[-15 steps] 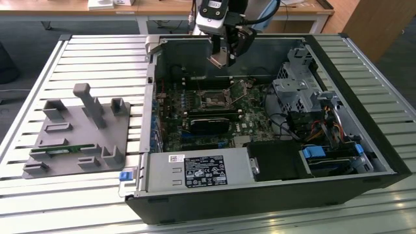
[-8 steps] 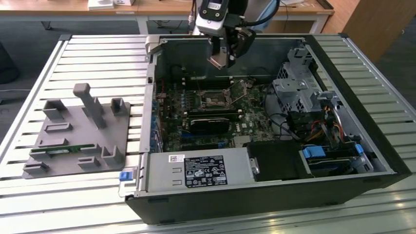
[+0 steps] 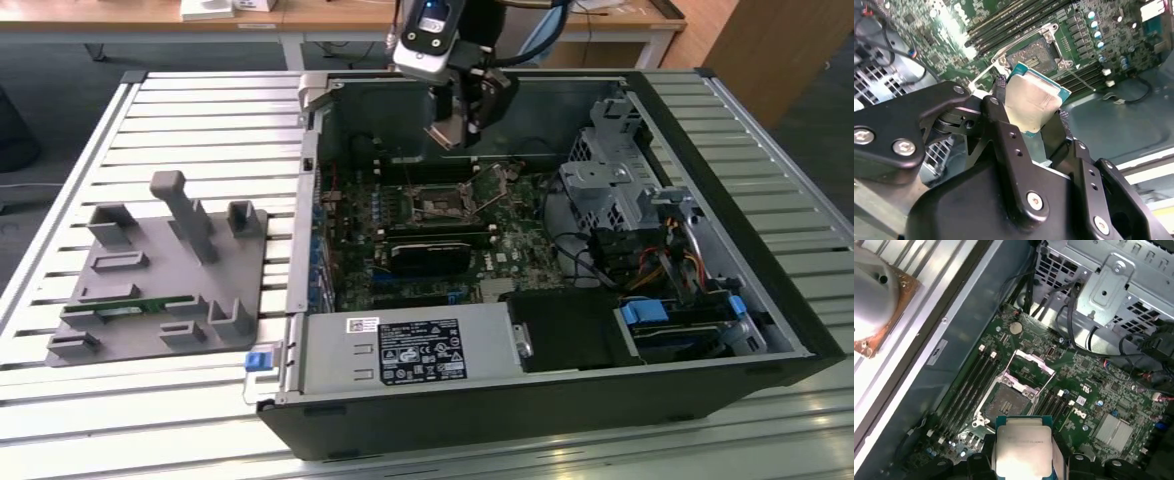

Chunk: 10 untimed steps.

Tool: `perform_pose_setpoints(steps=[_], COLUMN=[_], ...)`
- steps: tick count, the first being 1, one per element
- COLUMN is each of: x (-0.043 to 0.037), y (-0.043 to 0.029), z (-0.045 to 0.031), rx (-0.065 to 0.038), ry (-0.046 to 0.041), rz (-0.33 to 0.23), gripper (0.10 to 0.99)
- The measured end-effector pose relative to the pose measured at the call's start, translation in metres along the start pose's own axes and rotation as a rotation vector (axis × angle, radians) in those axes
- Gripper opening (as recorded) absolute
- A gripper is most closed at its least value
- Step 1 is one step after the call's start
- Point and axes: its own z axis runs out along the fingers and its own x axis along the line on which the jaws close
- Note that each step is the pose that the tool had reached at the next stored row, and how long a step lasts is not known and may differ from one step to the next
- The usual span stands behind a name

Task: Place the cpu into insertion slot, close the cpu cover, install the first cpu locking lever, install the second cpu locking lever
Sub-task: 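Place the cpu into insertion slot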

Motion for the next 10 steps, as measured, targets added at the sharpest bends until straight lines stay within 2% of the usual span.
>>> perform_pose_setpoints(steps=[10], x=[-0.0002], y=[-0.0012], z=[0.0145], rx=[-0.002], ry=[-0.0155], rz=[0.181], gripper=[0.533])
